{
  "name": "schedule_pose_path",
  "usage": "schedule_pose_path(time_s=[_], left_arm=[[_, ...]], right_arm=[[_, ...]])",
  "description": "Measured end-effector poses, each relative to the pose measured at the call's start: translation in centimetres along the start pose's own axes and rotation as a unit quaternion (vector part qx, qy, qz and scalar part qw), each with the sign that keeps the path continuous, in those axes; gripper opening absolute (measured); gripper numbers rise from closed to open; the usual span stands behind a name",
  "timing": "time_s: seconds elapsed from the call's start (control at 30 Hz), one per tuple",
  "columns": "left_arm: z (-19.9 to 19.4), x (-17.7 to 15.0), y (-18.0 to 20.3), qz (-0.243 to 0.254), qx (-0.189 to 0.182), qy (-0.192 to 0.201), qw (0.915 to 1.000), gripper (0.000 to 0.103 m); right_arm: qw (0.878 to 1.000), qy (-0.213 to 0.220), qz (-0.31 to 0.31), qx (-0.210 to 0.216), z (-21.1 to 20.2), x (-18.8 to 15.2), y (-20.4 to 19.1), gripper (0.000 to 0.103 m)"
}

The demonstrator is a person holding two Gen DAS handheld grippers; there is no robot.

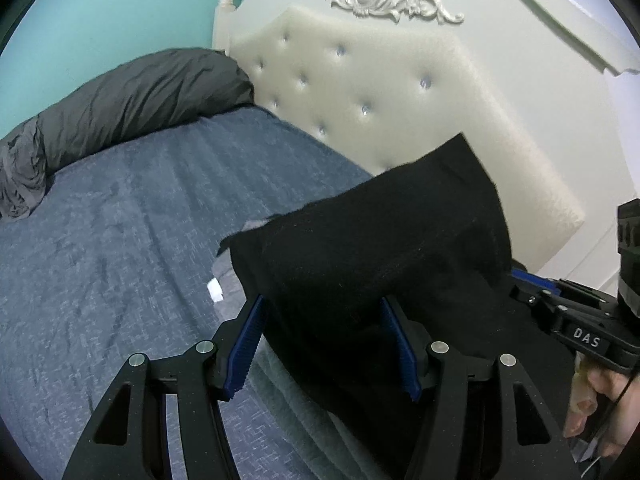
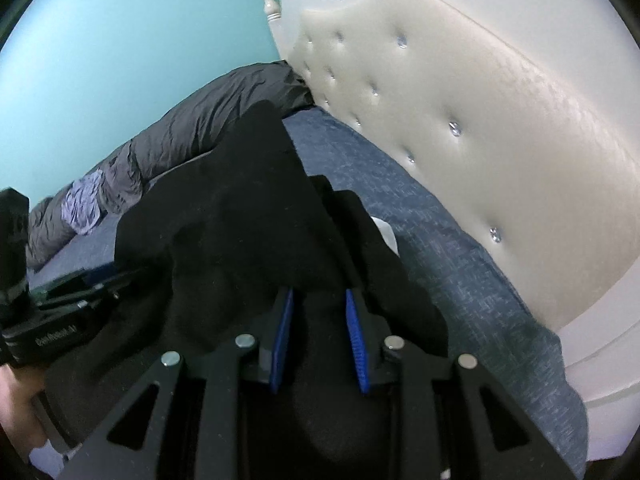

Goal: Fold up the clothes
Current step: 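Lower the black bundle onto the grey clothes stack and open both tools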

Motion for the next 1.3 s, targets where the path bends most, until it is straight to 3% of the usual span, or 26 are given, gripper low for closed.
schedule_pose_path(time_s=[0.07, 0.2, 0.3, 0.37, 0.5, 0.63, 0.7, 0.8, 0.97, 1.17, 1.3], left_arm=[[-0.8, 0.2, 0.2, 0.003, -0.003, 0.005, 1.0000, 0.063], [-1.6, 0.4, 0.7, 0.020, 0.003, 0.010, 0.9997, 0.062], [-1.7, 0.2, 0.6, 0.022, 0.000, 0.009, 0.9997, 0.062], [-2.0, 0.0, 0.6, 0.023, -0.001, 0.011, 0.9997, 0.062], [-3.5, -0.8, 0.8, 0.017, -0.012, 0.021, 0.9996, 0.062], [-4.7, -1.7, 1.5, 0.043, -0.018, 0.022, 0.9987, 0.062], [-4.9, -2.2, 1.9, 0.058, -0.021, 0.023, 0.9978, 0.062], [-4.9, -2.7, 2.1, 0.061, -0.030, 0.024, 0.9974, 0.061], [-4.9, -3.2, 2.0, 0.056, -0.031, 0.020, 0.9977, 0.061], [-5.9, -3.3, 1.6, 0.050, -0.027, 0.022, 0.9981, 0.061], [-6.8, -3.4, 1.6, 0.049, -0.025, 0.028, 0.9981, 0.061]], right_arm=[[1.000, -0.006, -0.005, 0.004, -0.8, 0.6, -0.3, 0.026], [0.999, 0.029, 0.005, 0.030, -4.2, 4.2, -0.9, 0.026], [0.997, 0.046, -0.048, 0.038, -5.6, 7.0, -3.1, 0.026], [0.995, 0.028, -0.085, 0.032, -4.8, 8.2, -4.5, 0.026], [0.996, -0.021, -0.078, 0.036, -0.8, 9.3, -5.0, 0.026], [0.994, -0.066, -0.083, -0.002, 2.9, 8.7, -4.6, 0.022], [0.994, -0.094, -0.054, -0.022, 4.5, 8.3, -3.5, 0.018], [0.991, -0.118, -0.034, -0.053, 5.0, 7.0, -1.6, 0.017], [0.991, -0.127, -0.018, -0.049, 5.0, 6.1, -1.0, 0.017], [0.999, -0.046, -0.017, -0.013, -0.1, 7.4, -2.3, 0.018], [1.000, 0.006, -0.027, 0.001, -4.8, 4.8, -2.4, 0.018]])
Point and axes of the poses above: each gripper's, at about its wrist camera, not at the fingertips, and z roughly the way its jaws point, y to its right, x to its top, the point moved 4 cm from there along z, roughly the way its jaws point, and after that the axes turned 7 degrees about -x, right-handed, at the moved point
